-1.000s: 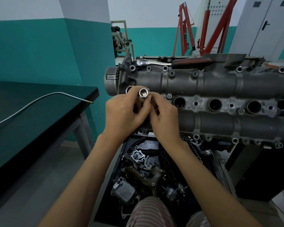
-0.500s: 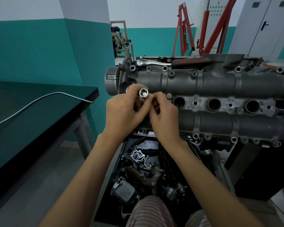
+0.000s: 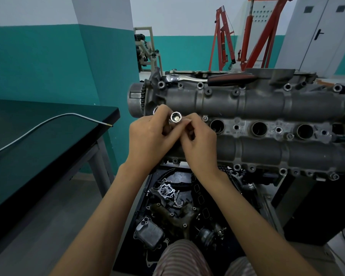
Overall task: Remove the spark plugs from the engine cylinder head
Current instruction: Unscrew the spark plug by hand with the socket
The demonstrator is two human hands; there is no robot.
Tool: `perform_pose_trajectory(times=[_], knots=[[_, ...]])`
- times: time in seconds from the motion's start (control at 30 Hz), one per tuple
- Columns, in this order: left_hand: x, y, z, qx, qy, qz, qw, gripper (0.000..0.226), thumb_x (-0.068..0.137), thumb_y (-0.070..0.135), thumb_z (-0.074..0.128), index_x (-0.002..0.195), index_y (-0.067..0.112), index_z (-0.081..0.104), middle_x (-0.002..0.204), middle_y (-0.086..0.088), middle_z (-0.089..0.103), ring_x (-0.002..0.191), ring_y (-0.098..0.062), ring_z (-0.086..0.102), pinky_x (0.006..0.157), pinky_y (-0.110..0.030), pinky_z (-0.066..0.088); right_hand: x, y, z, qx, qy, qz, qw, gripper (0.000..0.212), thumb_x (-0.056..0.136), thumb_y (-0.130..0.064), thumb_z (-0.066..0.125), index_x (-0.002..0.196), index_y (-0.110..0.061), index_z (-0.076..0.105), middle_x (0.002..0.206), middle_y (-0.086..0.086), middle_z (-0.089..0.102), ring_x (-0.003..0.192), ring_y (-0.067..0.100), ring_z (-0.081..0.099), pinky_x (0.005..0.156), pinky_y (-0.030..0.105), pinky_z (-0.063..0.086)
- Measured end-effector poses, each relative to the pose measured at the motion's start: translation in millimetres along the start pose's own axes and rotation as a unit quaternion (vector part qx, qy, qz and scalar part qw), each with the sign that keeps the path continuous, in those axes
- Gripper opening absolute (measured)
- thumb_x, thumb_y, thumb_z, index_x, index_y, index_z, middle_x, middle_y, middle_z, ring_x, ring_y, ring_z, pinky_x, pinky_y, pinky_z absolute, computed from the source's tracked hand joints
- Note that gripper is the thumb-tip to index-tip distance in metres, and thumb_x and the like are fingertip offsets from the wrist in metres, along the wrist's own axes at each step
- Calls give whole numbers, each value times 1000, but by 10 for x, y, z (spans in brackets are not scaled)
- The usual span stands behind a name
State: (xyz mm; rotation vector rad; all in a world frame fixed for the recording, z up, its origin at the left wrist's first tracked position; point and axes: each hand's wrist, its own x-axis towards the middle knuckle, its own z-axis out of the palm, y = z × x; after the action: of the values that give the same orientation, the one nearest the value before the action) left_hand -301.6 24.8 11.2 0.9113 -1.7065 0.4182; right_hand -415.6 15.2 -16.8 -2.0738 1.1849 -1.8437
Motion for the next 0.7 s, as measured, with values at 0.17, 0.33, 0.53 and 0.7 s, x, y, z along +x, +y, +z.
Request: perform_pose_trajectory(times=[0.17, 0.33, 0.53, 0.7], knots=[[-6, -2, -29, -7, -20, 13, 1000, 17, 87, 20, 59, 93, 6, 68, 51, 3, 54, 45, -14, 50, 45, -33, 44, 7, -14, -7, -9, -6, -22, 1000, 18, 92, -13, 50, 105, -12, 62, 89, -4, 64, 80, 7, 57, 69, 18, 45], [12, -3, 0, 12, -1, -2, 1000, 24, 87, 24, 64, 78, 1, 62, 44, 0, 47, 39, -15, 42, 40, -30, 38, 3, -14, -1, -13, -6, -10, 1000, 20, 92, -13, 51, 111, -10, 58, 82, 0, 62, 72, 8, 55, 63, 21, 43], [2, -7, 21, 15, 12, 3, 1000, 40, 84, 34, 64, 66, 1, 52, 46, -5, 48, 39, -22, 45, 38, -33, 37, 12, -13, -3, 2, 1, 15, 1000, 5, 86, -15, 58, 84, -13, 53, 66, -4, 52, 59, 9, 47, 53, 24, 39], [-11, -10, 0, 2, -3, 20, 1000, 24, 87, 27, 60, 85, 4, 65, 51, 2, 55, 44, -14, 51, 44, -29, 41, 9, -14, -17, 7, -6, -11, 1000, 15, 91, -12, 50, 100, -11, 62, 80, -5, 63, 71, 6, 56, 62, 21, 46]])
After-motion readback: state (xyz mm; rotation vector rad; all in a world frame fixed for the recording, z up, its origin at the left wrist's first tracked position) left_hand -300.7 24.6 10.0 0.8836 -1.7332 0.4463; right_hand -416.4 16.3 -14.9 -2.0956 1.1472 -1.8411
